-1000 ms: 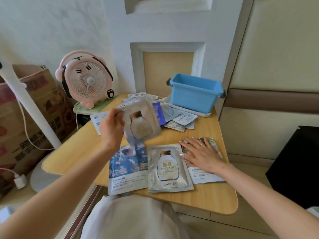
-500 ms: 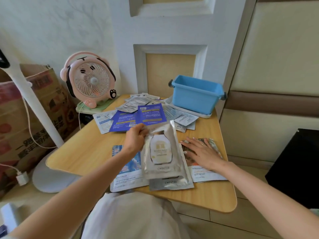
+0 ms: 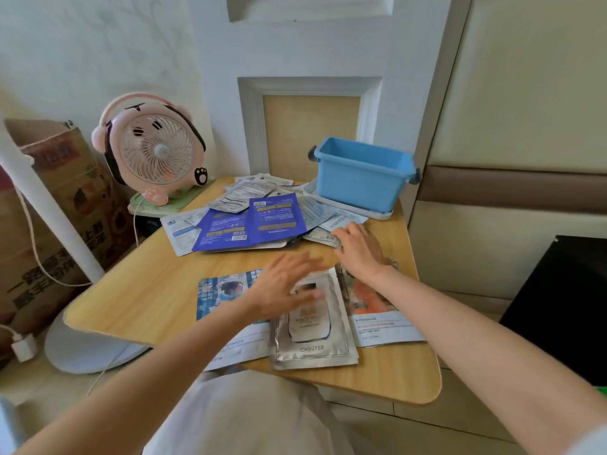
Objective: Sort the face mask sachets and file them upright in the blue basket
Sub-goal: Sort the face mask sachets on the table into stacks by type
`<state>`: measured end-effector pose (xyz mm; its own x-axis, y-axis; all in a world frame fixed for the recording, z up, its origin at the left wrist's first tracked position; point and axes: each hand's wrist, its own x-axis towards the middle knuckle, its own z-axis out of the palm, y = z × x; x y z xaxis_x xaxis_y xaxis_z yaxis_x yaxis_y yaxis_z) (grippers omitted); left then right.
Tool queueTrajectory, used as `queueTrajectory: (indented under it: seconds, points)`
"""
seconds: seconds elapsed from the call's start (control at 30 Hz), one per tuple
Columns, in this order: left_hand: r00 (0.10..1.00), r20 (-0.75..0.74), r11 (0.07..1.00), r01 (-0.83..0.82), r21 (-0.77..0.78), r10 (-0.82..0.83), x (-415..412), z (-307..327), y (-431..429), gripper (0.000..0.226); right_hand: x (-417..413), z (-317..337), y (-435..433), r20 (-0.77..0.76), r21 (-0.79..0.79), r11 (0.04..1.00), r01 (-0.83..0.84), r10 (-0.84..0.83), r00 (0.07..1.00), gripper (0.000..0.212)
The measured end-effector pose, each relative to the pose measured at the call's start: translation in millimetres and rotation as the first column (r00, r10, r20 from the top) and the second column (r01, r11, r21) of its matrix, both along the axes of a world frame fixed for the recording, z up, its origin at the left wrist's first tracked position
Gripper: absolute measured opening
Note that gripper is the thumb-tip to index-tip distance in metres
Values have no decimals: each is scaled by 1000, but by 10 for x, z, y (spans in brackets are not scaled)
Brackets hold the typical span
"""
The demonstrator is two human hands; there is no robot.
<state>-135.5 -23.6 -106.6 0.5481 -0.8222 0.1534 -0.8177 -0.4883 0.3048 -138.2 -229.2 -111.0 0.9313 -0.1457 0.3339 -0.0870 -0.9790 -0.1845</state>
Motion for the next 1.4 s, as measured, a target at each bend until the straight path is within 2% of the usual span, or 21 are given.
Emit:
queueTrajectory:
  seconds: [0.07,0.13,0.23,0.33,0.43,0.5,0.57,0.63,0.67,0.7,0.73,0.77,0.8,0.93,1.03,1.17,1.2,1.27,1.37,1.4]
  points:
    - [982,-138,967,152,207,-125,-12,-64,1,84,182,-9,32,-38,-93,995,24,-28,999,39]
    - [973,-204,941,168,293,-110,24,-162,23,93,297,-60,58,-58,-123,991,58,-66,996,44]
    - [982,-158,939,149,309,-103,58,-236,49,93,388,-153,38,-40,-173,981,93,-101,994,47]
    - [987,-116,947,140,288,-111,77,-278,58,87,407,-172,3,-69,-248,965,81,-101,992,40]
    - [990,-72,952,139,271,-124,72,-317,62,86,394,-149,-19,-140,-501,858,-118,55,989,24]
    - [990,-76,958,136,253,-121,69,-333,66,87,396,-92,-54,-81,-608,781,-146,121,989,17]
    - [990,-85,960,127,251,-109,78,-347,67,89,404,14,-87,116,-512,850,-127,215,970,12]
    - [988,-121,964,122,234,-96,36,-291,61,89,357,218,-83,356,-244,954,-177,258,898,15]
    - [979,-188,974,111,198,-74,-1,-228,57,84,310,365,-75,484,-64,983,-172,182,856,16]
    - [947,-321,991,73,114,-33,-27,-170,66,74,262,526,-70,578,145,975,-170,55,814,16]
    - [866,-500,1000,0,-10,-5,-29,-106,67,65,219,677,-92,627,341,922,-184,-77,775,17]
    - [752,-659,984,-110,-140,-10,-7,-47,82,62,202,787,-130,633,480,851,-216,-165,756,18]
    - [667,-744,943,-232,-241,-26,49,-6,87,65,180,854,-172,611,563,792,-238,-204,765,18]
    - [497,-860,777,-492,-393,-120,139,142,69,87,143,813,-223,467,705,679,-207,-224,856,20]
    - [409,-869,719,-511,-471,-279,53,285,82,70,110,671,-197,390,754,629,-188,-199,899,23]
    - [294,-855,713,-471,-519,-428,5,336,115,79,43,603,-91,325,807,575,-131,-248,913,23]
    - [288,-850,701,-482,-526,-441,-12,344,110,73,30,592,-54,299,834,539,-120,-258,919,22]
    - [307,-854,649,-555,-520,-421,-20,335,80,49,-35,597,30,241,905,397,-152,-185,953,22]
    - [408,-878,481,-734,-479,-251,51,401,86,8,-150,683,75,200,974,98,-204,52,978,25]
    - [455,-872,479,-734,-482,-181,109,448,136,8,-157,704,49,190,981,32,-192,68,980,30]
